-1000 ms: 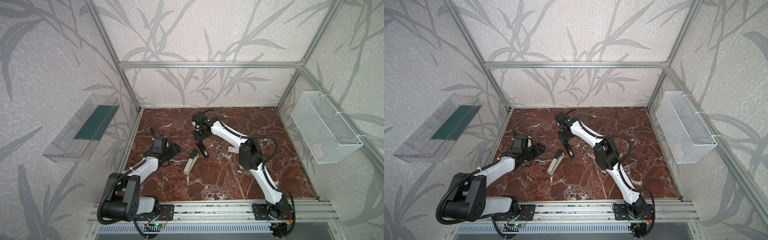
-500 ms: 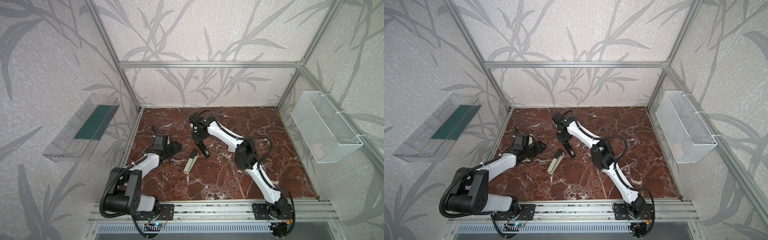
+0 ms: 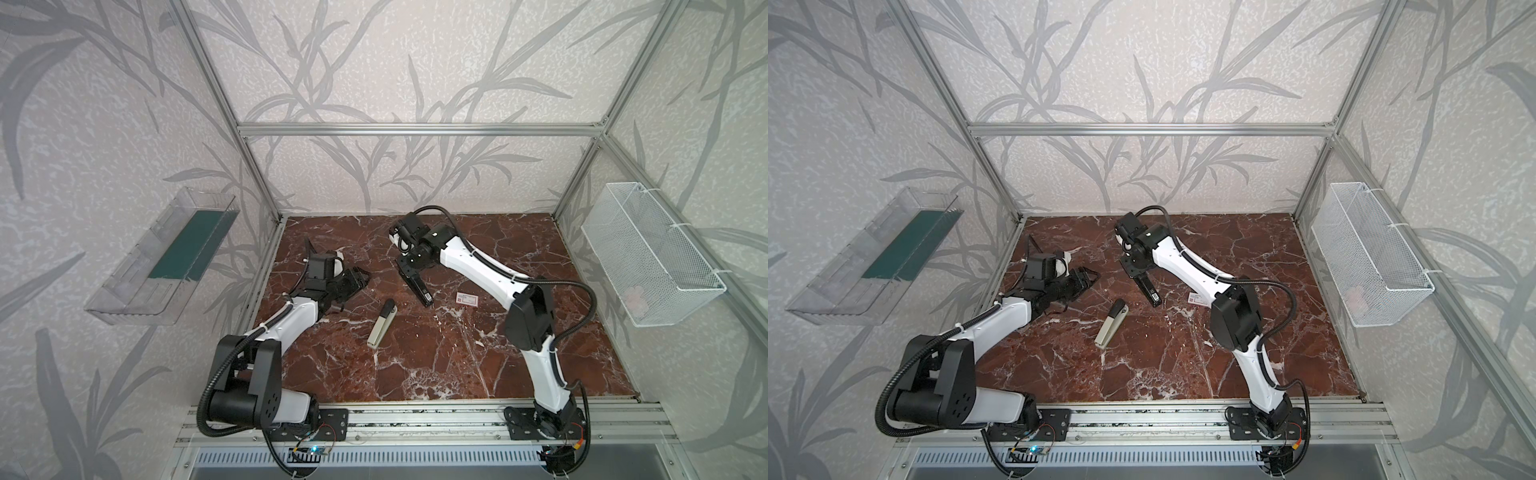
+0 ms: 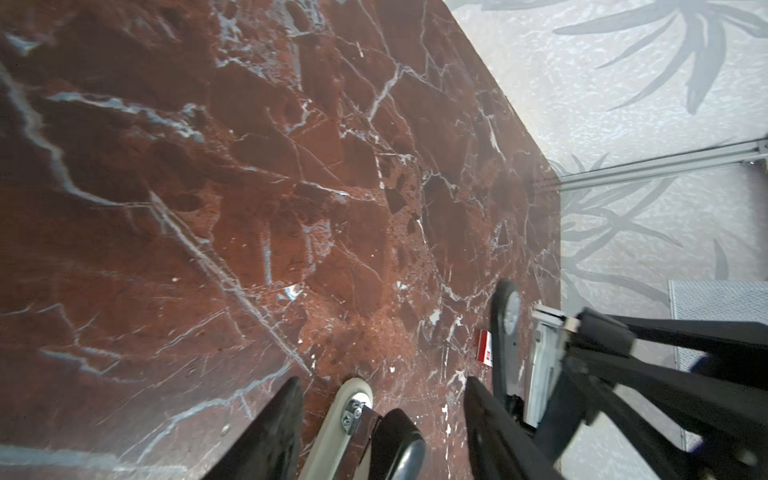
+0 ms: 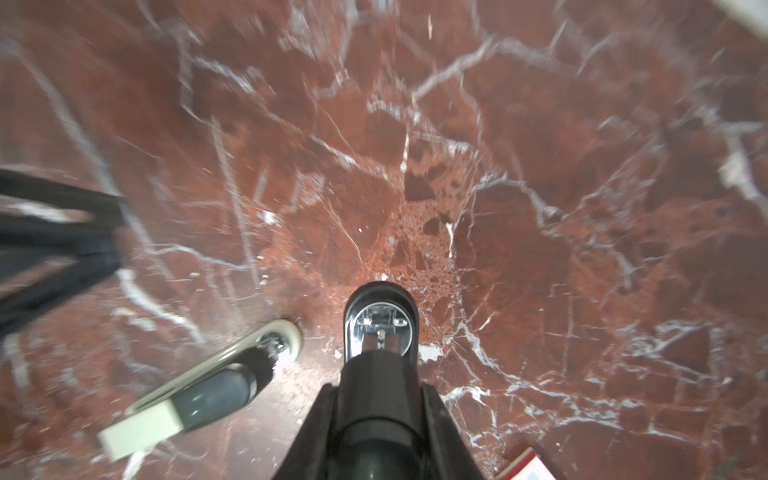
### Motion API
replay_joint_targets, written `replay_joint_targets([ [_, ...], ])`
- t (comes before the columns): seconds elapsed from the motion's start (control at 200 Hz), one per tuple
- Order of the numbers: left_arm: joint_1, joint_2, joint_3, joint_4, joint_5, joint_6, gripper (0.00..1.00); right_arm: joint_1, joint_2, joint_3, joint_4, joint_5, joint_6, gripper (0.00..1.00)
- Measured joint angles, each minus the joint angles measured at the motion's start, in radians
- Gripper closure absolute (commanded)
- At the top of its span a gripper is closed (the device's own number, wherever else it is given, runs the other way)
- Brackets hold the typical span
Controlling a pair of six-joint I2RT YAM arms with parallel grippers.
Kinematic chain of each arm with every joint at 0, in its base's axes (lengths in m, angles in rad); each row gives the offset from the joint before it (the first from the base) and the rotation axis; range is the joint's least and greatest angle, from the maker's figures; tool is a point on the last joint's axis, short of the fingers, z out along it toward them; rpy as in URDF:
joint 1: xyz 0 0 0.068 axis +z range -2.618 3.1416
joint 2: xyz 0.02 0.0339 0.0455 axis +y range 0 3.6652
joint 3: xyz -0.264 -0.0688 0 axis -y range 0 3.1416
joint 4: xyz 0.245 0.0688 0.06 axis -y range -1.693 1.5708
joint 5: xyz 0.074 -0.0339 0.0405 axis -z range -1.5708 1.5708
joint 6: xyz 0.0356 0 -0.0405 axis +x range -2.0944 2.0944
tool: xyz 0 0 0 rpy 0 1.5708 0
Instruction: Load the staples into the stapler
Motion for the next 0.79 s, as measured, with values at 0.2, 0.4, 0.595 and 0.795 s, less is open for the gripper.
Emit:
replay_joint_targets([
  [0.2,-0.039,0.000,0.044,0.018,0.103,-0.017,0.52,-0.003,-0.217,-0.213,0.157,-0.096,-0.016,0.99],
  [0.4,-0.094,0.000,0.085,0.074,0.171,-0.041,0.43,0.000,-0.239,-0.257,0.204,-0.147,-0.037,1.00],
  [0.595,-0.118,0.010,0.096,0.095,0.196,-0.050,0.51,0.007,-0.245,-0.280,0.215,-0.162,-0.052,1.00],
  [0.795,-0.142,0.031,0.117,0.090,0.199,-0.048,0.60,0.018,-0.267,-0.282,0.218,-0.164,-0.063,1.00],
])
